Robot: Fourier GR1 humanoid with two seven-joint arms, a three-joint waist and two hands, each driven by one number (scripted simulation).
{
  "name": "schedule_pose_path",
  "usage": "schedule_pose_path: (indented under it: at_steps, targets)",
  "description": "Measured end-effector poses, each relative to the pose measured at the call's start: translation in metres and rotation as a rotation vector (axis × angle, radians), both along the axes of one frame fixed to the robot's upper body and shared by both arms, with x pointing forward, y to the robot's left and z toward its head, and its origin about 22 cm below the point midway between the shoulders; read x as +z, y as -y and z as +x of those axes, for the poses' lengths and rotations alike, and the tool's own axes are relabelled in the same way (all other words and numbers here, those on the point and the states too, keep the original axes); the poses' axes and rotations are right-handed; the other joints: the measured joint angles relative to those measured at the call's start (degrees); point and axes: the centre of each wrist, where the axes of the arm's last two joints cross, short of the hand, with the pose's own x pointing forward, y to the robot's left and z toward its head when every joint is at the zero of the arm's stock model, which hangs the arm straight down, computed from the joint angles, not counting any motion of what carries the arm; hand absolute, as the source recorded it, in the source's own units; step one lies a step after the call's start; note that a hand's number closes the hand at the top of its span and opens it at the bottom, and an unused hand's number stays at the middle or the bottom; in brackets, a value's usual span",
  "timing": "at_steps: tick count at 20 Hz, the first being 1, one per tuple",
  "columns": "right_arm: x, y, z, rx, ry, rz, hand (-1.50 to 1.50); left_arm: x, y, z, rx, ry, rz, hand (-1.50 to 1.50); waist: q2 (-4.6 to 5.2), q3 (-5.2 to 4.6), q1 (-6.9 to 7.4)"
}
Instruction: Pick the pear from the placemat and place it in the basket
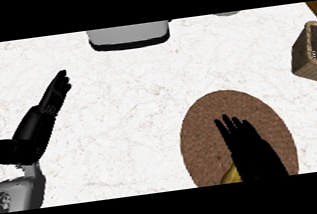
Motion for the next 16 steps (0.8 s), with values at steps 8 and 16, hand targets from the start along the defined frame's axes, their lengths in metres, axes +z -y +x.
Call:
schedule_pose_path:
  at_steps: [8, 16]
  targets:
    - [-0.016, 0.002, -0.002, 0.045, -0.053, -0.025, 1.5, -0.003, -0.001, -0.002, 0.002, 0.006, 0.007, 0.0, -0.26, -0.27, 0.04]
    - [-0.023, -0.003, 0.003, 0.115, -0.011, -0.11, 1.5, -0.004, 0.003, -0.007, -0.002, 0.0, 0.004, 0.0, -0.44, -0.39, 0.15]
